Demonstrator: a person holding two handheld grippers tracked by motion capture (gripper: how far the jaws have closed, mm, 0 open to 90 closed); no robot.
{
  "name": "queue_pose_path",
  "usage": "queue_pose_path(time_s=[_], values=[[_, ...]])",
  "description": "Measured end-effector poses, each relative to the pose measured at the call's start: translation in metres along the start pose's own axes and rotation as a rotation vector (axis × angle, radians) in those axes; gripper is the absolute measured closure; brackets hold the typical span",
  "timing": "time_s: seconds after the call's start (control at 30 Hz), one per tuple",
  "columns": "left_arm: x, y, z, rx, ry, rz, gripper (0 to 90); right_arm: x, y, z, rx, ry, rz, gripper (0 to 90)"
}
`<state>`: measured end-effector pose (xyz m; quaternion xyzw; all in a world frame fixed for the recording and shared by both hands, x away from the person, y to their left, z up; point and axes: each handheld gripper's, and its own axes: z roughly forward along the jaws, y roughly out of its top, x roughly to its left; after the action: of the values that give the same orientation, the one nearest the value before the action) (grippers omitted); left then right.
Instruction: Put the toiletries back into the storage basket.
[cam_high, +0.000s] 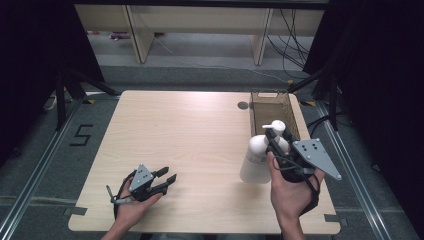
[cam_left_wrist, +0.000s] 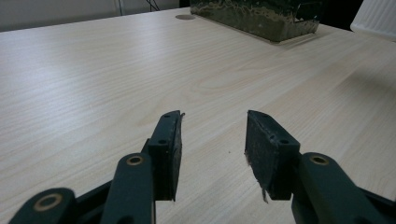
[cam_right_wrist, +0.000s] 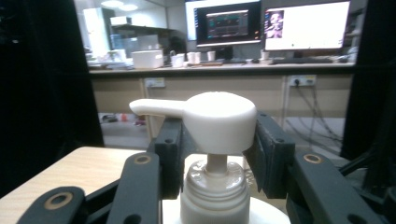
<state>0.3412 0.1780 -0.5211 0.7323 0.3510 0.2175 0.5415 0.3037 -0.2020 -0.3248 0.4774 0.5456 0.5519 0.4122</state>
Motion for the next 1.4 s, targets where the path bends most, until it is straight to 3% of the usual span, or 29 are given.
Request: queue_pose_path(time_s=[0.1,0.33,0.73,1.4], values=[[0.0,-0.001,0.0,-0.015,-0.008,0.004,55.7,-0.012,0.003,0.002,0.001,-0.036,-0.023,60.5],[-0.001,0.0,0.0,-0.009,-0.007,0.01,55.7,-0.019,0.007,0.005,-0.013,-0.064,-0.03,60.4],[-0.001,-0.001,0.0,-0.014,-0.008,0.01,55.7,-0.031,0.014,0.01,-0.022,-0.078,-0.02,60.4],[-0.002,-0.001,-0.002,-0.03,-0.006,0.02,54.7,-0.051,0.025,0.018,-0.043,-0.13,-0.049,60.4]])
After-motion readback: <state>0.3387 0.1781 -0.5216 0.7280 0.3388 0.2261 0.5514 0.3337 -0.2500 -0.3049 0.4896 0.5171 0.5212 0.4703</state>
